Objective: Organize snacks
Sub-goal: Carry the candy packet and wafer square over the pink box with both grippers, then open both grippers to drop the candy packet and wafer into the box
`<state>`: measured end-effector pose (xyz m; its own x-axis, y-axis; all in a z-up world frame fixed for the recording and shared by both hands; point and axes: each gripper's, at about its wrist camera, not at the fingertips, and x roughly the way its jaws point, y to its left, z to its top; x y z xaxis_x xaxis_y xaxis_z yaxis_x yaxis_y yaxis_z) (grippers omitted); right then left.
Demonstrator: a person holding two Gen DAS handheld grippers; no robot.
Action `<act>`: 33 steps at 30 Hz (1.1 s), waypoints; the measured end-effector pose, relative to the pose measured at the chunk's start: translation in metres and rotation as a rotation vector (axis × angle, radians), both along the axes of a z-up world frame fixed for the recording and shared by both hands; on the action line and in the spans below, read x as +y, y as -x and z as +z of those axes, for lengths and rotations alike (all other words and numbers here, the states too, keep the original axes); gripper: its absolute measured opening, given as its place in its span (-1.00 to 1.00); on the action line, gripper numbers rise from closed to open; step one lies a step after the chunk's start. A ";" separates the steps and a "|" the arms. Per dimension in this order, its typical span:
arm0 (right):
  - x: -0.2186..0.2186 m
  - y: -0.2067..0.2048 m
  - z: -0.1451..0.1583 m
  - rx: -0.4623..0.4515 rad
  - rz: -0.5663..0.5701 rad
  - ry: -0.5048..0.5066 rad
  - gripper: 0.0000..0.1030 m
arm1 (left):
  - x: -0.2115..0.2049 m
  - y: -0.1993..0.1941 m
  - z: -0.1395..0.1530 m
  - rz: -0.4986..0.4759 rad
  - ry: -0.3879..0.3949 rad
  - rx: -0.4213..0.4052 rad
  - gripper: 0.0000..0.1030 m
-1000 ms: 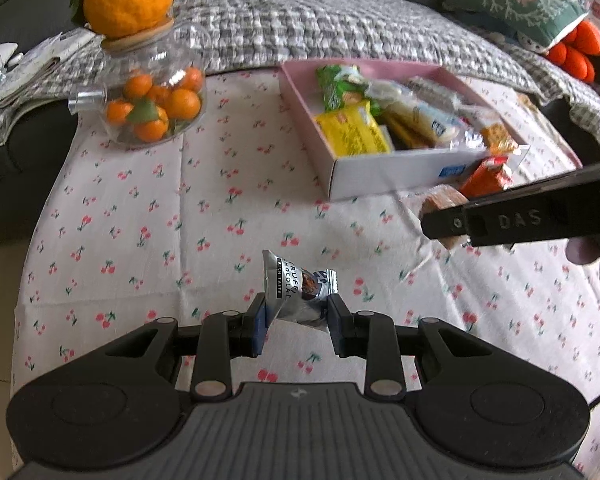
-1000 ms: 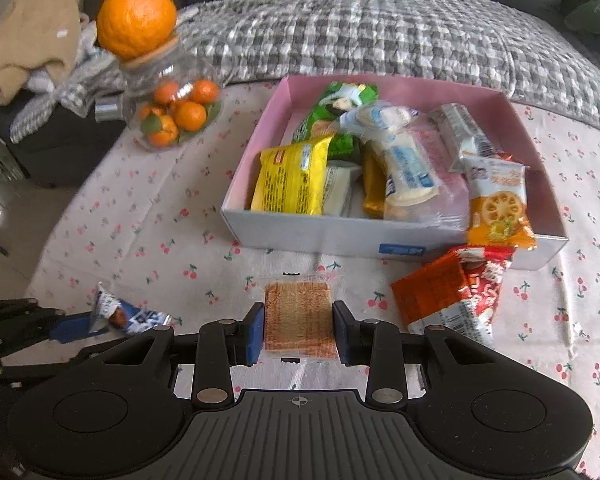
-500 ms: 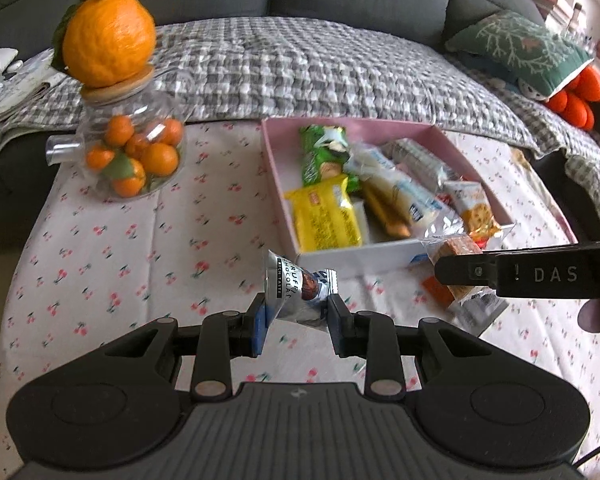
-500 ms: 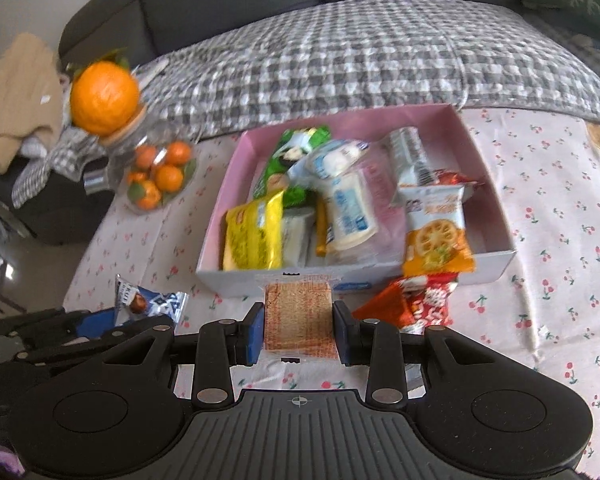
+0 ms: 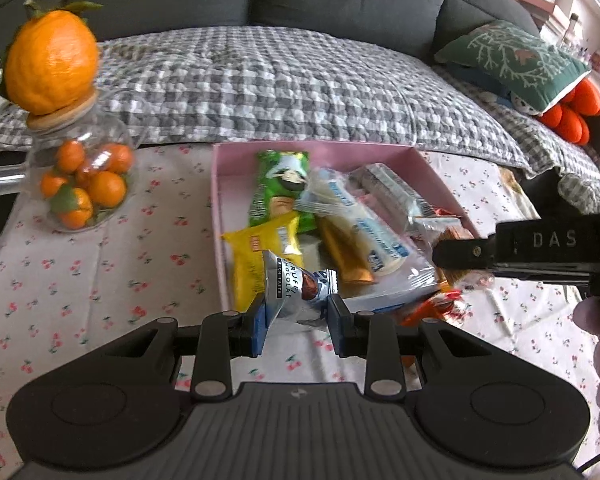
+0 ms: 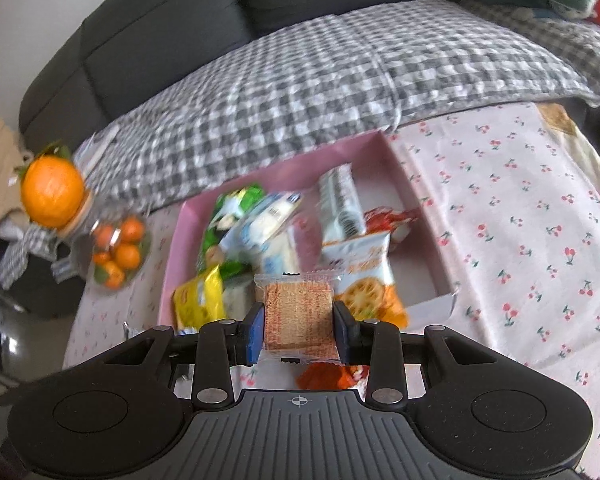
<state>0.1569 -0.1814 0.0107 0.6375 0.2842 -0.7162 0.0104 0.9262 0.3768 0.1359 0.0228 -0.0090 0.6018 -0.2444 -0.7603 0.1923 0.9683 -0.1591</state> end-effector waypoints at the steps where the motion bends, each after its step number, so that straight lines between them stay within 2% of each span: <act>1: -0.002 -0.001 0.000 -0.011 -0.007 -0.001 -0.35 | -0.004 -0.002 -0.001 -0.004 0.003 0.002 -0.46; 8: -0.010 -0.013 -0.003 -0.062 -0.053 -0.004 -0.35 | -0.024 -0.016 -0.003 -0.008 -0.023 -0.014 -0.46; 13: -0.019 -0.020 -0.005 -0.088 -0.092 -0.020 -0.35 | -0.034 -0.026 -0.009 0.005 -0.062 0.016 -0.46; 15: -0.023 -0.024 -0.008 -0.092 -0.111 -0.036 -0.35 | -0.035 -0.029 -0.011 0.012 -0.061 0.024 -0.57; 23: -0.032 -0.037 -0.016 -0.091 -0.191 -0.066 -0.35 | -0.036 -0.038 -0.014 0.053 -0.041 0.045 -0.58; 31: -0.041 -0.044 -0.024 -0.069 -0.264 -0.026 -0.35 | -0.038 -0.036 -0.013 0.056 -0.054 0.030 -0.48; 33: -0.044 -0.044 -0.024 -0.068 -0.268 -0.031 -0.28 | -0.039 -0.035 -0.012 0.052 -0.053 0.026 -0.45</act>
